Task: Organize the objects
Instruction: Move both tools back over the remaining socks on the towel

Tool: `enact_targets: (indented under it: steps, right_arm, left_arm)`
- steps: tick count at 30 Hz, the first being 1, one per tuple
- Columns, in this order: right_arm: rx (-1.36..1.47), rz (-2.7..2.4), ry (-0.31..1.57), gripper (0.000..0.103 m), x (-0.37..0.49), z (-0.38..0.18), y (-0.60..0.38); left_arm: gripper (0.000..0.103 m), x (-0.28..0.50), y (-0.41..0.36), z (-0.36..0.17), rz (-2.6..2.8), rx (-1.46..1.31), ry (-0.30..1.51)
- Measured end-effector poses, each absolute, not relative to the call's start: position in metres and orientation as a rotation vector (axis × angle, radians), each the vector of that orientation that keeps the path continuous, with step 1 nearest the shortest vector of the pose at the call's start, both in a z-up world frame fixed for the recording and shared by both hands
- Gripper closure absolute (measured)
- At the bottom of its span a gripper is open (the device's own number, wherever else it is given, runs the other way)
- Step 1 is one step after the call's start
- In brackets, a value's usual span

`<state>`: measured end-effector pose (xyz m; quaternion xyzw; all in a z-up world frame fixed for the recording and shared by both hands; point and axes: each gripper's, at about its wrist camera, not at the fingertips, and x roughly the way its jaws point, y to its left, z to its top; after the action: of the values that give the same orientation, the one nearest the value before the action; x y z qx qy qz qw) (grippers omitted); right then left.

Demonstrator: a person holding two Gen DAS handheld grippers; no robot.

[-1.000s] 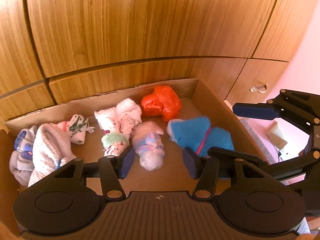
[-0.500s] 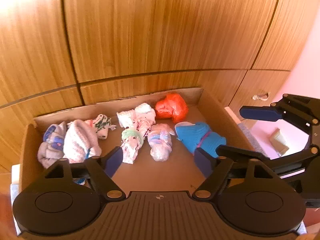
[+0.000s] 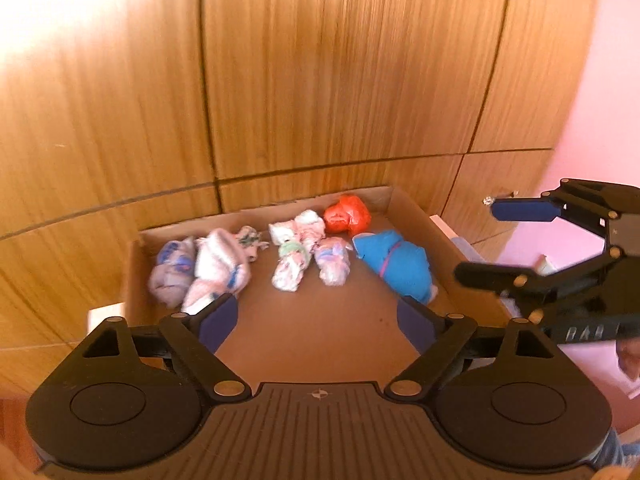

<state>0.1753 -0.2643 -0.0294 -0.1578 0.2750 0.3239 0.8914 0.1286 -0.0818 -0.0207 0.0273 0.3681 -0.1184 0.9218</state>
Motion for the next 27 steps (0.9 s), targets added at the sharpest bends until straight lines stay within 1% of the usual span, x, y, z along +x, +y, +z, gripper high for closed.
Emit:
enact_targets:
  steps: [4, 5, 7, 9, 10, 13, 17, 21, 22, 23, 25, 27]
  right_arm:
    - [-0.29, 0.673, 0.543, 0.028, 0.146, -0.022, -0.278]
    - [-0.277, 0.672, 0.538, 0.024, 0.137, -0.021, -0.282]
    - [-0.251, 0.672, 0.526, 0.019, 0.118, -0.021, -0.29]
    - [-0.226, 0.681, 0.517, 0.018, 0.097, -0.024, -0.298]
    - [-0.213, 0.688, 0.512, 0.016, 0.086, -0.026, -0.301]
    - [-0.177, 0.697, 0.511, 0.015, 0.055, -0.038, -0.309]
    - [-0.177, 0.707, 0.533, 0.015, 0.027, -0.066, -0.306]
    - [-0.171, 0.697, 0.572, 0.018, 0.019, -0.089, -0.301]
    - [-0.172, 0.692, 0.581, 0.02, 0.019, -0.093, -0.301]
    - [-0.174, 0.69, 0.593, 0.025, 0.02, -0.098, -0.3]
    - [-0.181, 0.685, 0.616, 0.03, 0.017, -0.105, -0.302]
    - [-0.21, 0.664, 0.619, 0.031, 0.014, -0.11, -0.303]
  left_arm:
    - [0.006, 0.079, -0.062, -0.014, -0.215, 0.054, 0.683]
    - [0.004, 0.064, -0.056, -0.015, -0.201, 0.054, 0.664]
    - [0.003, 0.039, -0.049, -0.019, -0.178, 0.054, 0.646]
    - [0.002, 0.012, -0.045, -0.026, -0.159, 0.06, 0.623]
    - [0.002, 0.0, -0.044, -0.03, -0.149, 0.062, 0.615]
    - [0.001, -0.028, -0.045, -0.048, -0.136, 0.076, 0.607]
    - [0.001, -0.05, -0.052, -0.074, -0.175, 0.078, 0.655]
    - [0.001, -0.062, -0.059, -0.091, -0.203, 0.098, 0.684]
    - [0.001, -0.065, -0.06, -0.095, -0.207, 0.1, 0.69]
    - [0.001, -0.064, -0.061, -0.098, -0.216, 0.099, 0.699]
    - [0.001, -0.063, -0.063, -0.102, -0.227, 0.094, 0.709]
    - [0.001, -0.06, -0.064, -0.104, -0.232, 0.089, 0.719]
